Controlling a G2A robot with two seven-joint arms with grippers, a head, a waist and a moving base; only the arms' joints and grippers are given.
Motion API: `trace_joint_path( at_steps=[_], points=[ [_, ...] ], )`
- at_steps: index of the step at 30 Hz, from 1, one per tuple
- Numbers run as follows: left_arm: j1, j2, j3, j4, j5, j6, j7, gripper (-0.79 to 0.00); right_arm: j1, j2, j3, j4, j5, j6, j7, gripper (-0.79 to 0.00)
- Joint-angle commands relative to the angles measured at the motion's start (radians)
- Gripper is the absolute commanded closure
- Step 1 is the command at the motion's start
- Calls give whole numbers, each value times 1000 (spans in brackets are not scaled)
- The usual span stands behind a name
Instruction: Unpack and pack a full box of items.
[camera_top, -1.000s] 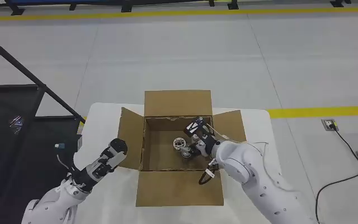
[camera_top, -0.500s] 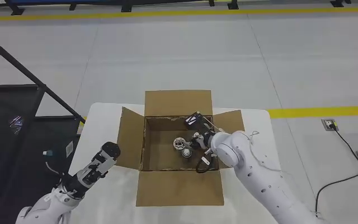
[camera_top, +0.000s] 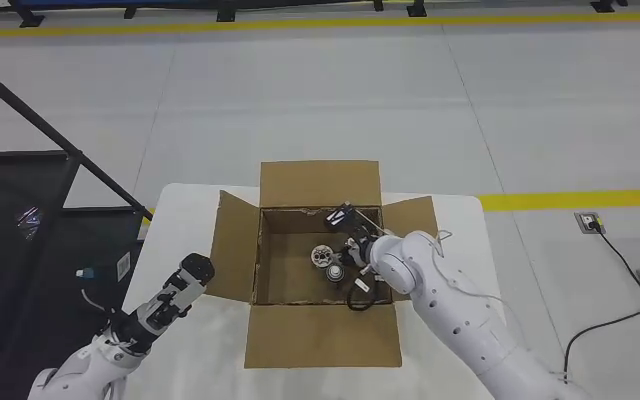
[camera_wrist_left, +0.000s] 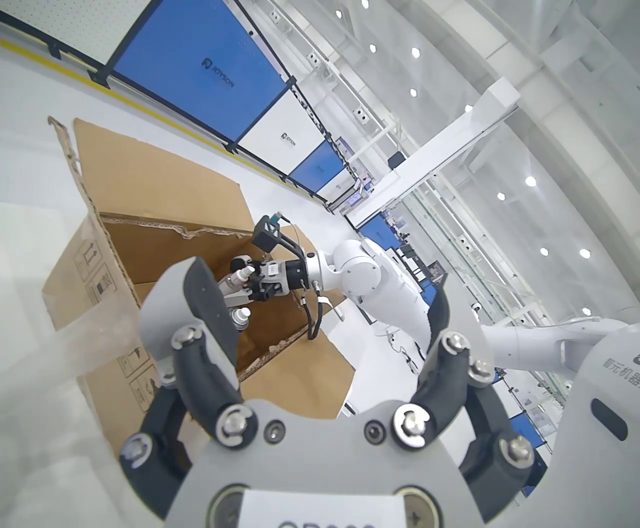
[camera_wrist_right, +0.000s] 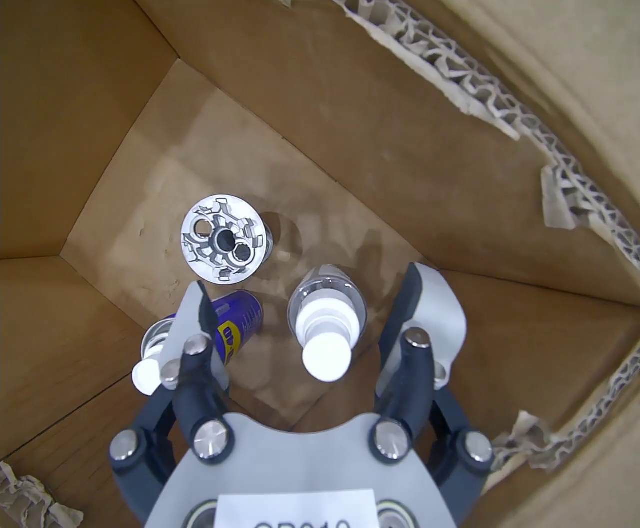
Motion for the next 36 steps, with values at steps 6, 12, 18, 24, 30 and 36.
trace_joint_path(
  at_steps=[6, 12, 18, 24, 30, 36],
  points=[
    [3, 7, 4, 0, -2, -5, 13, -785, 12, -11, -3, 15, -16, 14, 4, -99],
    [0, 13, 7, 3, -4, -3, 20, -785, 1, -9, 16, -29, -42, 22, 11, 0],
    [-17, 21, 19, 7, -15, 6, 12, -785, -86, 21, 99, -265, -60, 14, 66, 0],
    [-51, 28, 45, 15, -20, 20, -11, -785, -280, 75, 279, -683, -144, 23, 148, 0],
    [-94, 34, 75, 22, -15, 36, -26, -785, -496, 114, 539, -1037, -289, 87, 93, 0],
    [-113, 39, 92, 24, -14, 46, -32, -785, -656, 129, 754, -1078, -318, 123, 27, 0]
  ],
)
